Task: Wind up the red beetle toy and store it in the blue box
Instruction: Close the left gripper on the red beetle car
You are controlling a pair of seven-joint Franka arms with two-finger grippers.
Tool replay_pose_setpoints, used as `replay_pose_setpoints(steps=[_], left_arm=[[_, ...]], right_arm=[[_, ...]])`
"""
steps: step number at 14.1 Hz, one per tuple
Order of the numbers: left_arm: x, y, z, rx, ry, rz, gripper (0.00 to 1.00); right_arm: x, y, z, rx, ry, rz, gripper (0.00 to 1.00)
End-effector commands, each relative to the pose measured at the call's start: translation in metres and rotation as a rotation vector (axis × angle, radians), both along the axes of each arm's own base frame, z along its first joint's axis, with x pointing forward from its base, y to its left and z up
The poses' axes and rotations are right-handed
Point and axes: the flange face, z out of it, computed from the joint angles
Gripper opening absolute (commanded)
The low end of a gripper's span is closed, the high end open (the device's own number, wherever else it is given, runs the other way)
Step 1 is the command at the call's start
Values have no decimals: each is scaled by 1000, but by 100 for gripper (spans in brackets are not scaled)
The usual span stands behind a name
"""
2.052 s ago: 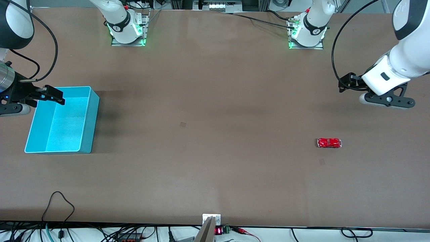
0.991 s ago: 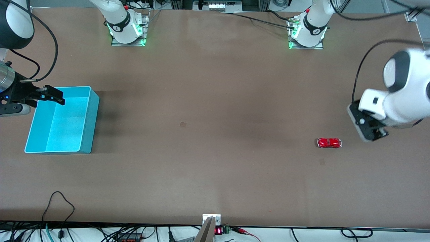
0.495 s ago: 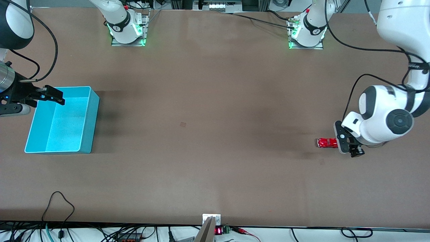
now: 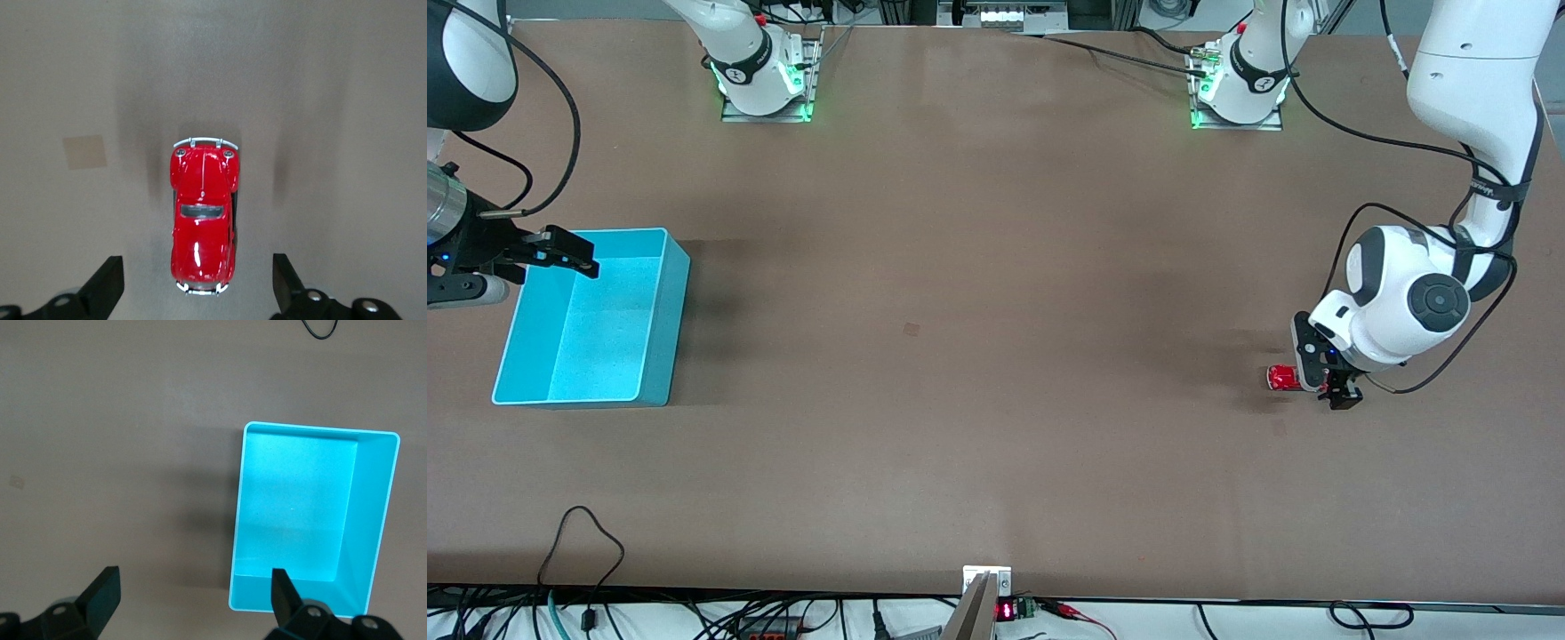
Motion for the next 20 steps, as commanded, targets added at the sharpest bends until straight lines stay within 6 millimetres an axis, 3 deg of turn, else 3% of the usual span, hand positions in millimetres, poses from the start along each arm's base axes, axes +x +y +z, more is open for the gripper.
replay_pose_setpoints(steps=[1, 2, 5, 6, 20], left_arm=[[-1, -1, -10, 1, -10, -37, 74], [0, -3, -9, -1, -24, -40, 68], [-1, -2, -17, -2, -15, -39, 33], [-1, -7, -17, -2, -13, -48, 26], [-1, -3, -16, -1, -13, -69, 24]], right_arm=[[1, 0, 1, -8, 1, 1, 100], [1, 0, 2, -9, 0, 1, 100], [1, -1, 2, -9, -2, 0, 100], [1, -1, 2, -9, -2, 0, 100], [0, -11, 0, -9, 3, -5, 100]])
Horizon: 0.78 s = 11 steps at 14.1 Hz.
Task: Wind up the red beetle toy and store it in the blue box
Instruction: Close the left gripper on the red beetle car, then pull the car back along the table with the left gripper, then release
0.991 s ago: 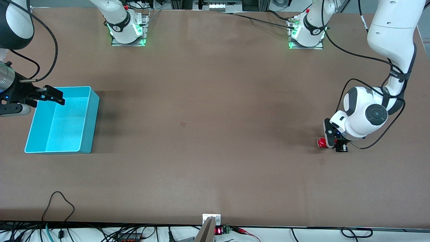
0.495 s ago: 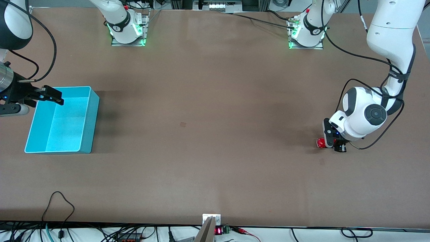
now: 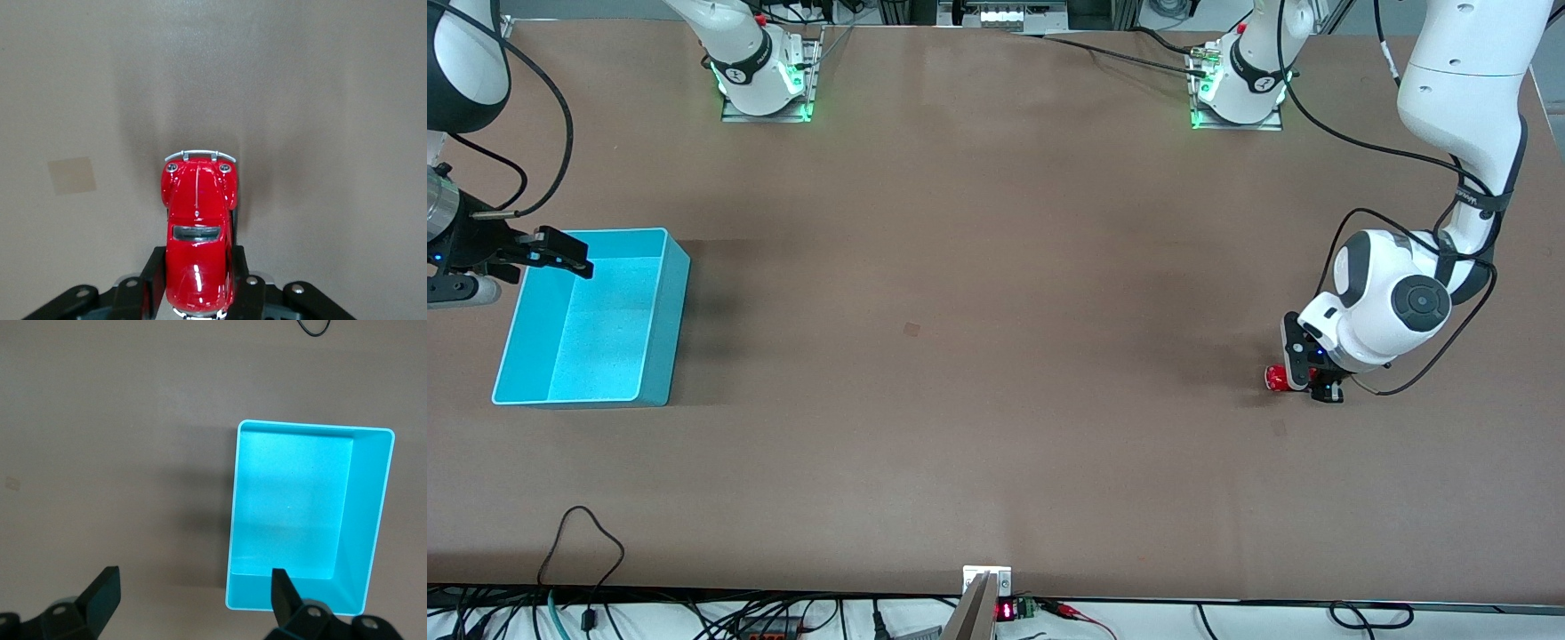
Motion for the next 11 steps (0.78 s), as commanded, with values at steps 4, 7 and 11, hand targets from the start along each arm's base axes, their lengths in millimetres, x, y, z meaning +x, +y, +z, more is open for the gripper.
replay_pose_setpoints(steps=[4, 7, 11], left_arm=[[-2, 21, -5, 7, 3, -1, 24], [-6, 60, -19, 4, 24, 7, 24], [-13, 96, -26, 3, 32, 47, 24]], right_arm=[[1, -3, 1, -8, -1, 8, 100], [1, -3, 2, -8, -1, 10, 100], [0, -3, 1, -8, 2, 10, 100]])
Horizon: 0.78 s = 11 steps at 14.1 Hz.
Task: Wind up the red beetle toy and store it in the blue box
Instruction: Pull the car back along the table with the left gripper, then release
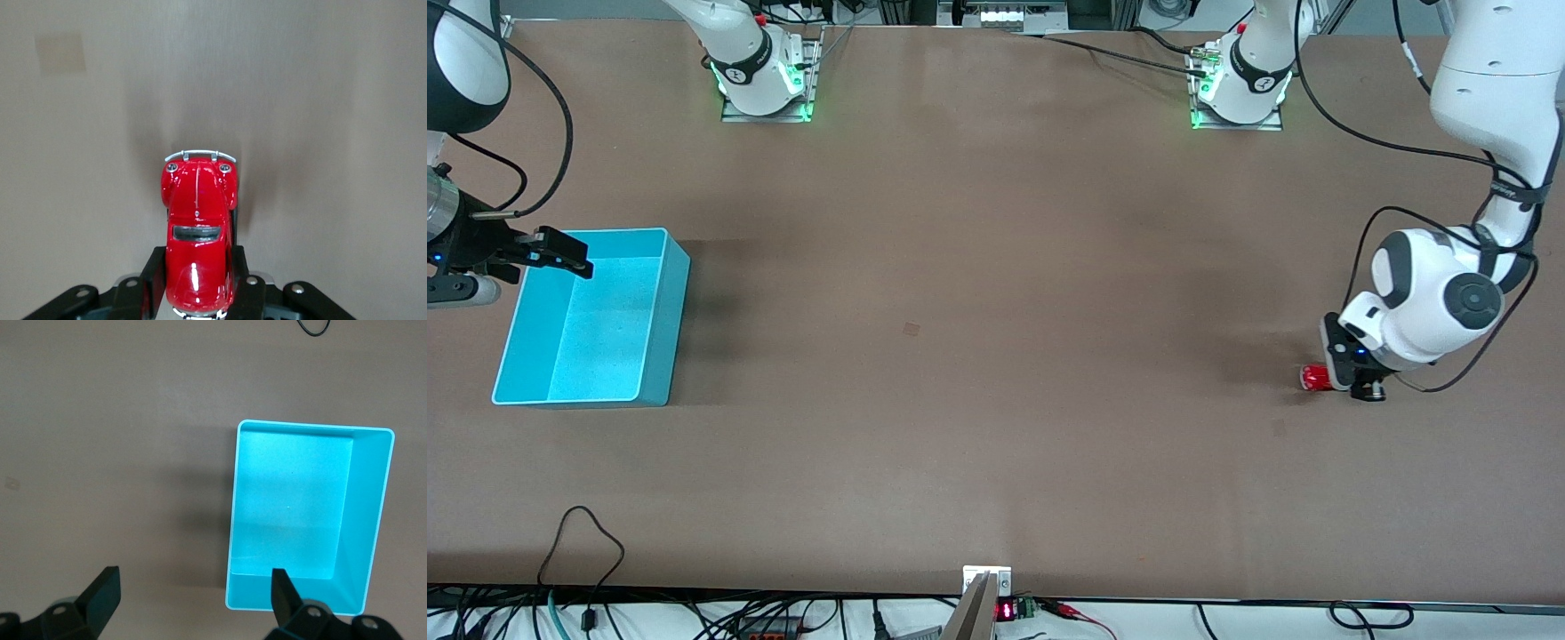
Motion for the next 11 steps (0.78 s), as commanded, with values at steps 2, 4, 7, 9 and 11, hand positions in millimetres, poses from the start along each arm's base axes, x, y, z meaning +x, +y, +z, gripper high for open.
replay_pose_setpoints(steps=[2, 4, 7, 9, 11], left_arm=[[-8, 32, -29, -1, 20, -24, 24], [-11, 50, -28, -1, 16, -6, 24], [-10, 63, -30, 1, 13, -15, 24], [-9, 62, -29, 1, 12, -18, 28], [-5, 55, -23, 2, 1, -33, 100]], right_arm=[[1, -2, 2, -8, 0, 10, 100], [0, -2, 1, -8, 1, 10, 100], [0, -1, 1, -7, 1, -2, 100], [4, 1, -9, 8, 19, -2, 100], [5, 2, -10, 8, 19, 0, 100]])
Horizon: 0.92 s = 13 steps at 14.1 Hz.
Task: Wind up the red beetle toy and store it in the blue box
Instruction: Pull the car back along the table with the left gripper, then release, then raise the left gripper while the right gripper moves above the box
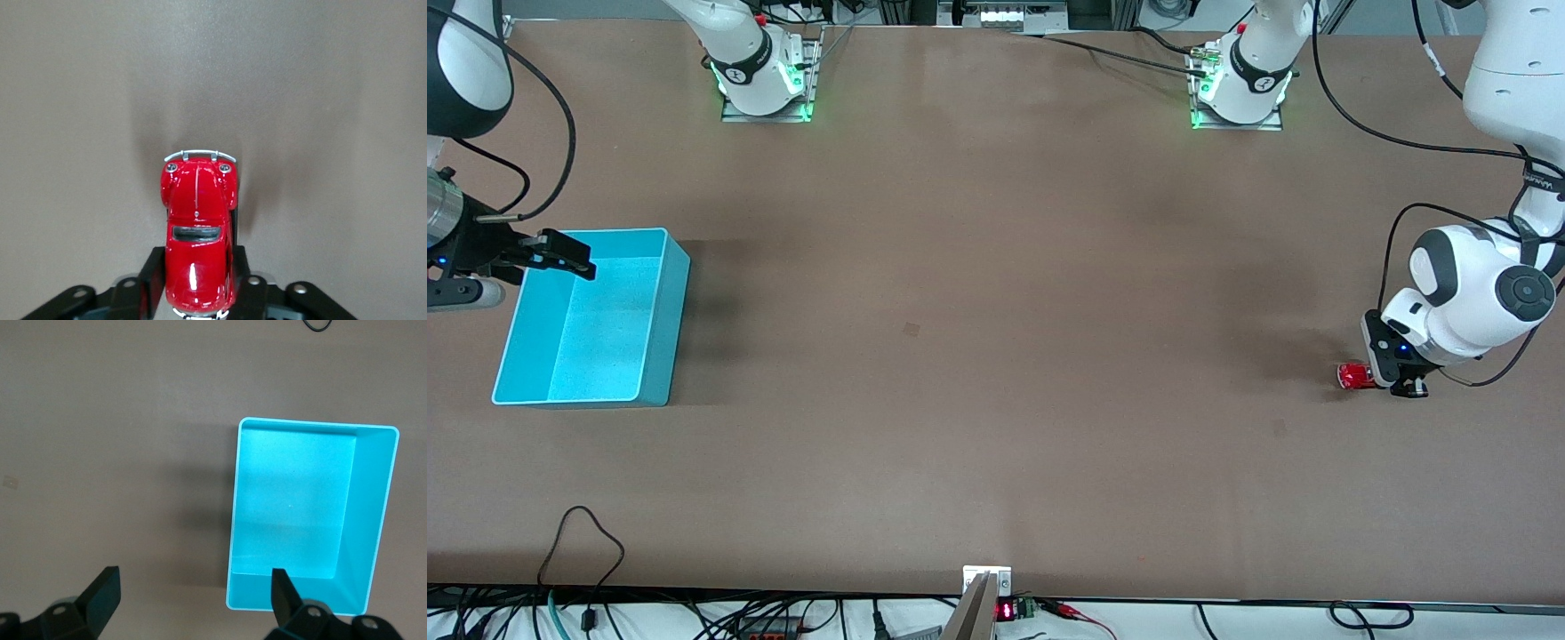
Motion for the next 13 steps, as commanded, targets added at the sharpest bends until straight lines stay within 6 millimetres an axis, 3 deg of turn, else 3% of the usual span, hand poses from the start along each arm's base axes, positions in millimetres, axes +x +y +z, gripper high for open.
replay_pose_setpoints(steps=[1, 4, 8, 13], left_arm=[[6, -8, -13, -11, 4, -43, 100], [13, -19, 11, -9, -24, -52, 100], [14, -32, 30, -19, 3, -58, 100], [27, -48, 50, -33, 54, -63, 100]], right_arm=[[3, 0, -2, 6, 2, -2, 100], [10, 1, -17, 8, 20, -1, 100], [13, 10, -16, 9, -1, 13, 100], [13, 7, -27, 11, 30, 23, 100]])
